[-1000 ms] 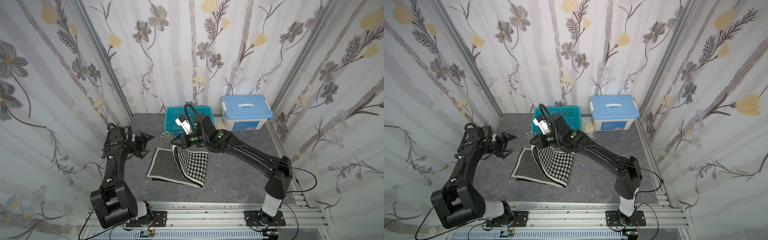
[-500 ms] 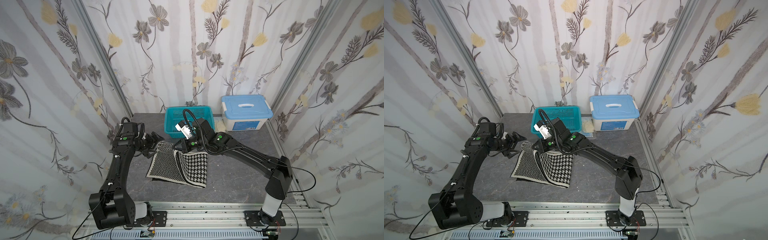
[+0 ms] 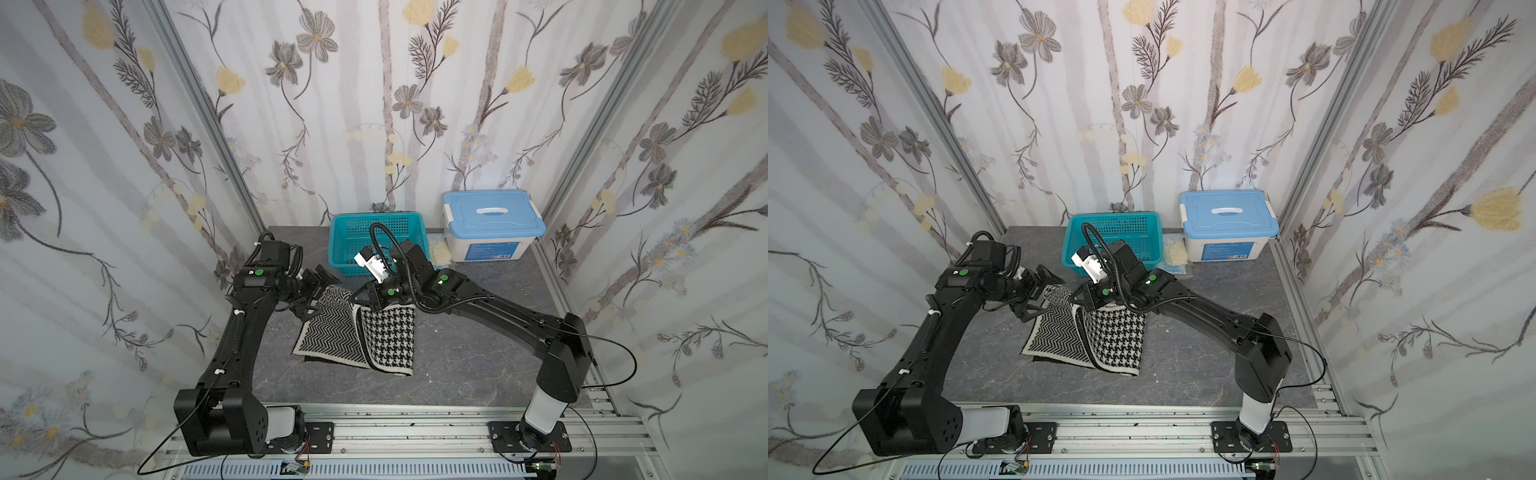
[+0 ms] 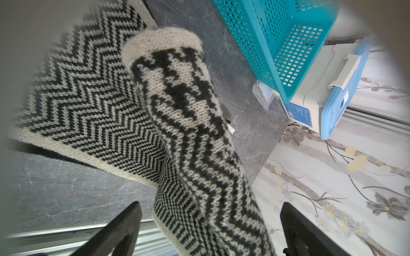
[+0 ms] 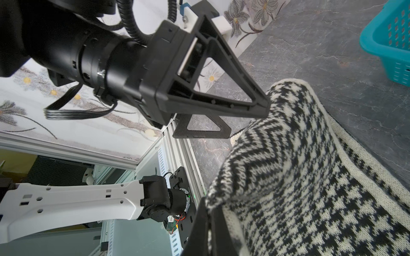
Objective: Roll up the scarf and place it into the basket
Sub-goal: Fold the scarf at the center of the board.
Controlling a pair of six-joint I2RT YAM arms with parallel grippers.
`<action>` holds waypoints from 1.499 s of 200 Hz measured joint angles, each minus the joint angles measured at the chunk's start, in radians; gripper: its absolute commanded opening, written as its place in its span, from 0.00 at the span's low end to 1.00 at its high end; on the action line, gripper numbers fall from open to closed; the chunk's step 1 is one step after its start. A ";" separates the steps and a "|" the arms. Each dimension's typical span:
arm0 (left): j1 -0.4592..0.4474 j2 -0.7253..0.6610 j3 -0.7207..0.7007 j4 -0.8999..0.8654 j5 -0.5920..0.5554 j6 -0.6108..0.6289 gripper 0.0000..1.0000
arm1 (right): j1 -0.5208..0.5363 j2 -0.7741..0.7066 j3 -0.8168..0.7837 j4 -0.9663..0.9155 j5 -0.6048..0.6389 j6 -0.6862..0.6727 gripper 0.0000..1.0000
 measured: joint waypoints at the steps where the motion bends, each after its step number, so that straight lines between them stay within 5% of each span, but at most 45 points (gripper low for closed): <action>1: -0.001 0.000 0.000 0.000 0.000 0.000 0.99 | 0.000 -0.001 -0.002 0.001 0.000 0.000 0.00; 88: -0.082 0.064 -0.002 0.018 -0.004 -0.018 0.87 | 0.030 -0.038 -0.085 0.049 -0.007 0.000 0.00; 150: -0.089 0.088 -0.016 0.019 -0.019 0.006 0.37 | 0.048 -0.071 -0.142 0.086 -0.006 0.000 0.00; 160: -0.089 0.095 -0.018 0.019 -0.019 0.009 0.22 | 0.050 -0.071 -0.143 0.090 -0.006 0.000 0.03; 169: -0.089 0.102 -0.018 0.020 -0.019 0.015 0.00 | 0.054 -0.071 -0.143 0.092 -0.006 0.000 0.19; 196: -0.090 0.149 0.019 -0.001 -0.038 0.077 0.00 | 0.056 -0.073 -0.146 0.093 -0.006 0.001 0.56; 218: -0.089 0.180 0.098 -0.051 -0.093 0.182 0.00 | 0.056 -0.099 -0.164 0.088 0.001 0.001 0.74; 257: -0.072 0.150 0.113 -0.050 -0.167 0.377 0.00 | 0.024 -0.195 -0.272 0.076 0.008 0.029 0.82; 300: 0.002 0.140 0.042 -0.001 -0.128 0.503 0.00 | -0.158 -0.268 -0.518 0.076 0.044 0.156 0.83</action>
